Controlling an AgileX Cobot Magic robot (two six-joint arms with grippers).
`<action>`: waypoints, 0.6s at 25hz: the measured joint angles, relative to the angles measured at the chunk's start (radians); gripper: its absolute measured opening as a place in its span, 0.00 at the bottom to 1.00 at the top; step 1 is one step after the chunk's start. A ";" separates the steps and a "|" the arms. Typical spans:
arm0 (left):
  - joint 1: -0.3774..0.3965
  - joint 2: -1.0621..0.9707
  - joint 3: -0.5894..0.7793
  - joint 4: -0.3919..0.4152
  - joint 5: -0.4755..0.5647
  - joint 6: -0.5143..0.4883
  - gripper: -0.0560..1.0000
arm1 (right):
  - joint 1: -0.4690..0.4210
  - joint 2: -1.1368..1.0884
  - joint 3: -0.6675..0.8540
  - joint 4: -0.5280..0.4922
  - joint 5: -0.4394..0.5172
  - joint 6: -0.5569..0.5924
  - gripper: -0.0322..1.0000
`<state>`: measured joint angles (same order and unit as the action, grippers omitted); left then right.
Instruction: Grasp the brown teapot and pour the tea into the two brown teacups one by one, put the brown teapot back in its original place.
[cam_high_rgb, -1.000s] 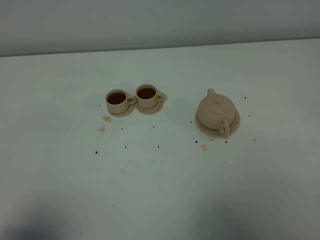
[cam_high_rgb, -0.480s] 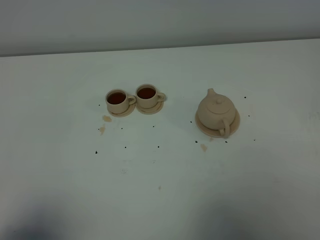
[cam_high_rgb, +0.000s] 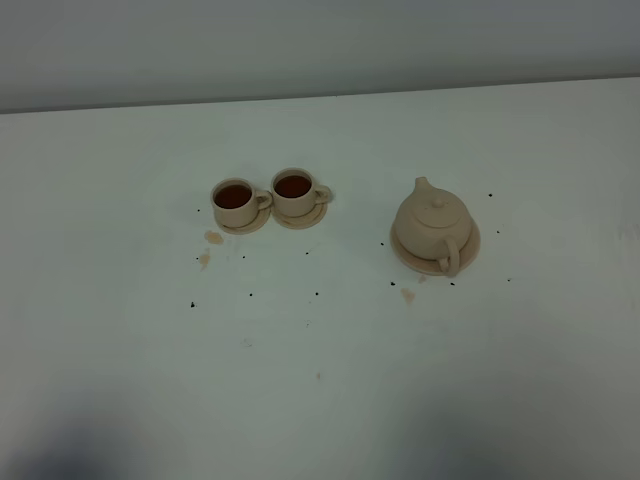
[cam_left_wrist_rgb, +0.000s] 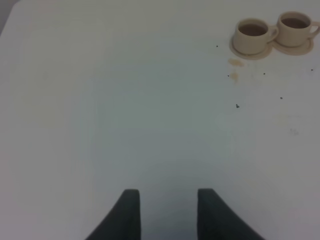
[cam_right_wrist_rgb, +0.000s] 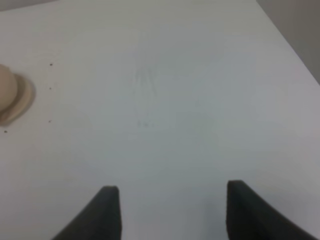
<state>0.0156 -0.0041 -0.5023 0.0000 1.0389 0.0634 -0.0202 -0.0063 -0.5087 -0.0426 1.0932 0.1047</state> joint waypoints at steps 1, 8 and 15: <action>0.000 0.000 0.000 0.000 0.000 0.000 0.36 | 0.000 0.000 0.000 0.000 0.000 0.000 0.50; 0.000 0.000 0.000 0.000 0.000 0.000 0.36 | 0.021 -0.001 0.001 0.026 0.000 0.000 0.50; 0.000 0.000 0.000 0.000 0.000 0.000 0.36 | 0.023 -0.001 0.001 0.043 0.000 0.000 0.50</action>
<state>0.0156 -0.0041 -0.5023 0.0000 1.0389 0.0634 0.0026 -0.0070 -0.5076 0.0000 1.0932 0.1047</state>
